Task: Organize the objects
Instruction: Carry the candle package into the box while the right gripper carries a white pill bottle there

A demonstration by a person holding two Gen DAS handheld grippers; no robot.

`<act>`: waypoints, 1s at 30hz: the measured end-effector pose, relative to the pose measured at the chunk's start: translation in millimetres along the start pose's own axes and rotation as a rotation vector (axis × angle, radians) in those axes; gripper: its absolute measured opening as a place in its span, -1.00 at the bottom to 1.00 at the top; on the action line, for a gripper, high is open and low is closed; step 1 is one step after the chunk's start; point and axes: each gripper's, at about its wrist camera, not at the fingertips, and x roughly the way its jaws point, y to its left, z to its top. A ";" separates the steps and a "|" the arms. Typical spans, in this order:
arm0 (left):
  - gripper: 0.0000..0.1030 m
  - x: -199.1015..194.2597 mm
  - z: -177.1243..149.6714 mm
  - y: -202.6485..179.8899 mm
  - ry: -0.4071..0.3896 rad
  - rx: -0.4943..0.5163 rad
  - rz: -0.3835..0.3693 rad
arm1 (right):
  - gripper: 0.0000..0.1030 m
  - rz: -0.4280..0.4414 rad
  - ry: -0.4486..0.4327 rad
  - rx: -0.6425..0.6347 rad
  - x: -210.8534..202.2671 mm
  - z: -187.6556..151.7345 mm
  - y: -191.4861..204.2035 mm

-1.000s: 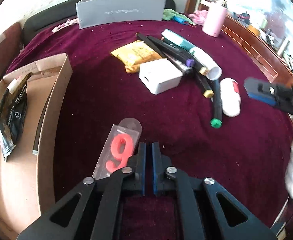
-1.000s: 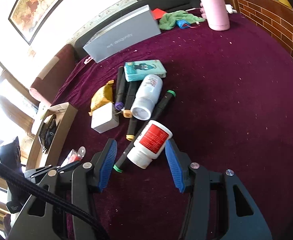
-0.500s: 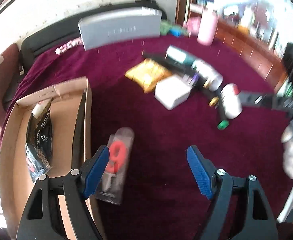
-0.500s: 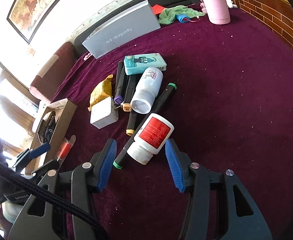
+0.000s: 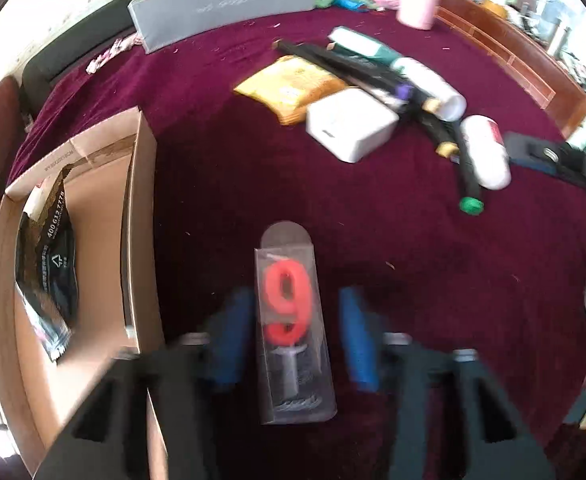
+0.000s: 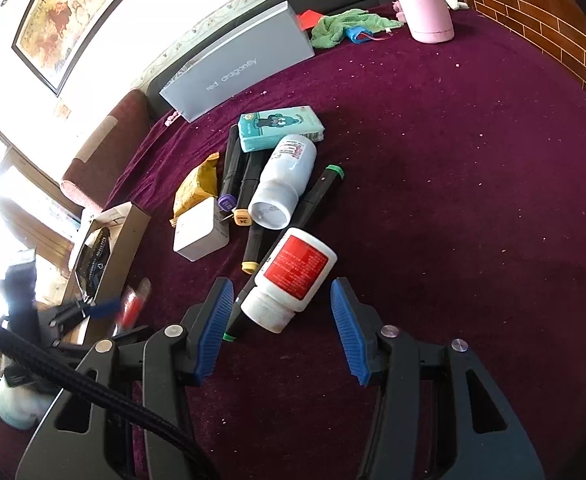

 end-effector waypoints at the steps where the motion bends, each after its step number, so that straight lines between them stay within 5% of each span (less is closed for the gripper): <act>1: -0.55 -2.9 -4.9 -2.0 -0.010 -0.021 -0.034 | -0.04 0.000 0.000 0.003 0.2 0.7 -0.8; 8: -0.55 -10.3 -16.0 -22.0 -0.103 -0.086 -0.099 | -0.04 -0.027 0.016 0.015 -1.2 4.2 -3.9; 11: -0.55 -12.1 -17.6 -28.7 -0.125 -0.065 -0.065 | -0.04 -0.052 0.018 0.028 -3.9 9.4 -4.7; 17: -0.55 -14.9 -20.1 -25.7 -0.166 -0.098 -0.098 | -0.03 -0.170 0.124 0.045 27.8 15.3 14.8; 20: -0.55 -22.3 -22.0 -22.7 -0.191 -0.111 -0.113 | -0.35 -0.268 0.096 0.026 38.4 21.1 28.5; 25: -0.55 -48.2 -30.7 -4.2 -0.262 -0.161 -0.145 | -0.38 -0.279 0.103 0.041 35.2 20.7 30.2; 30: -0.55 -76.5 -39.0 32.5 -0.318 -0.242 -0.174 | -0.38 -0.201 0.093 0.065 11.1 12.5 32.4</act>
